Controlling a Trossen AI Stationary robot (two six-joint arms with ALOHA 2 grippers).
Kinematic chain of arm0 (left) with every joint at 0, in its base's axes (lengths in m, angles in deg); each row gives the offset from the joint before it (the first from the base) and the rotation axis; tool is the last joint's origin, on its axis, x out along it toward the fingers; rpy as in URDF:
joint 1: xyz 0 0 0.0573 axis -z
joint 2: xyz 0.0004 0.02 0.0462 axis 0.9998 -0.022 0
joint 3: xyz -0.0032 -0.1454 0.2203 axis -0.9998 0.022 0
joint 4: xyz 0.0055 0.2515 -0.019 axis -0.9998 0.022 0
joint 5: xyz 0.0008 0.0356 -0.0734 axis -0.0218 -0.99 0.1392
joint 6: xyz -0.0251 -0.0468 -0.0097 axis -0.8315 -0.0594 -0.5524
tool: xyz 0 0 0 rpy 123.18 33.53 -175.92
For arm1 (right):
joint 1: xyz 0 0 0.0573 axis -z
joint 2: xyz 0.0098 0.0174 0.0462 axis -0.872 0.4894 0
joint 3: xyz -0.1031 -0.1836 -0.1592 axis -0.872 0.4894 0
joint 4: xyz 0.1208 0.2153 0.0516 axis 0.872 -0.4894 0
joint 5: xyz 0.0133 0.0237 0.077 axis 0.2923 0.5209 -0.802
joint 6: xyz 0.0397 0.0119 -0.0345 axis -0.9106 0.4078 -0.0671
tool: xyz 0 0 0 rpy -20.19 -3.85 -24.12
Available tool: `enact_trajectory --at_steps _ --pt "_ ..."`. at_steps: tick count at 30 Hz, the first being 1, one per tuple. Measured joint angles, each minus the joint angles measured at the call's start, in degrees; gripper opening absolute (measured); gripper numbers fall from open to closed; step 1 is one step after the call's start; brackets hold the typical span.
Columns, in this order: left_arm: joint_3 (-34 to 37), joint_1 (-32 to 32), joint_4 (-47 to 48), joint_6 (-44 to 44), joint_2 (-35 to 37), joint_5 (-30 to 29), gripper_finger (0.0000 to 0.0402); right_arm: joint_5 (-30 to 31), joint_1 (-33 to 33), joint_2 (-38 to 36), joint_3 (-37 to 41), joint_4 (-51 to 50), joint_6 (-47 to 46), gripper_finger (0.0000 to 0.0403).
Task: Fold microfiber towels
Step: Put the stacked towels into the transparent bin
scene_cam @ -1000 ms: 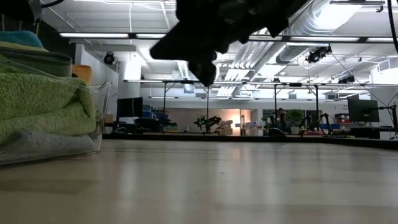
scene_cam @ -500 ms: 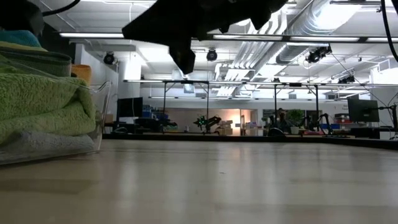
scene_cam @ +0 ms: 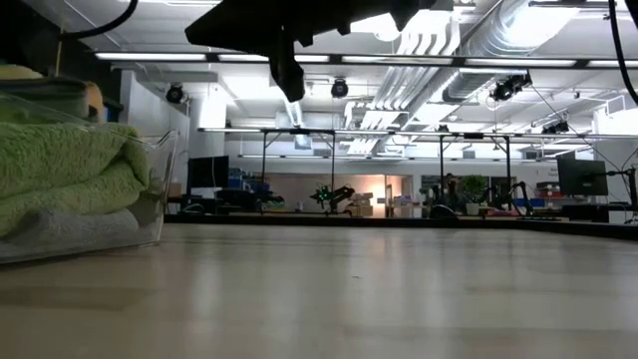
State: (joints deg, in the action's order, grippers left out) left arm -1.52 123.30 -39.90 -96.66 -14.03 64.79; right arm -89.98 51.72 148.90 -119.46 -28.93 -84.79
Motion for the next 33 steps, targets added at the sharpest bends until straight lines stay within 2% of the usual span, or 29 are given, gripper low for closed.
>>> enact_trajectory --at_steps 5,7,15,24,28,31,33 --pt "0.01 0.71 7.40 -4.72 -1.84 -0.61 0.0000 -0.71 -0.10 0.00 0.02 -0.95 -0.14 0.0000" --pt "0.03 0.60 7.33 -5.87 -1.19 -0.60 0.0000 -0.24 -0.06 0.00 0.02 -0.55 -0.04 0.0000" --pt "-0.81 0.58 7.85 -8.89 6.37 -3.86 0.0000 0.10 -0.01 0.00 0.04 0.11 0.22 0.0000" --pt "-1.39 0.58 18.64 -11.45 16.28 -5.71 0.0000 -1.10 0.07 0.00 0.09 3.02 1.17 0.0000" --pt "-6.34 0.58 28.20 -11.84 20.26 -10.79 0.0000 -1.09 0.18 0.00 0.09 3.23 1.35 0.0000" --pt "-12.39 0.58 36.35 -12.16 22.20 -17.47 0.0000 -1.21 0.75 0.82 -2.06 1.50 2.87 0.0000" --pt "-15.87 0.58 38.33 -10.33 22.95 -22.93 0.0000 -1.47 1.19 1.99 -4.88 -1.74 4.55 0.0000"
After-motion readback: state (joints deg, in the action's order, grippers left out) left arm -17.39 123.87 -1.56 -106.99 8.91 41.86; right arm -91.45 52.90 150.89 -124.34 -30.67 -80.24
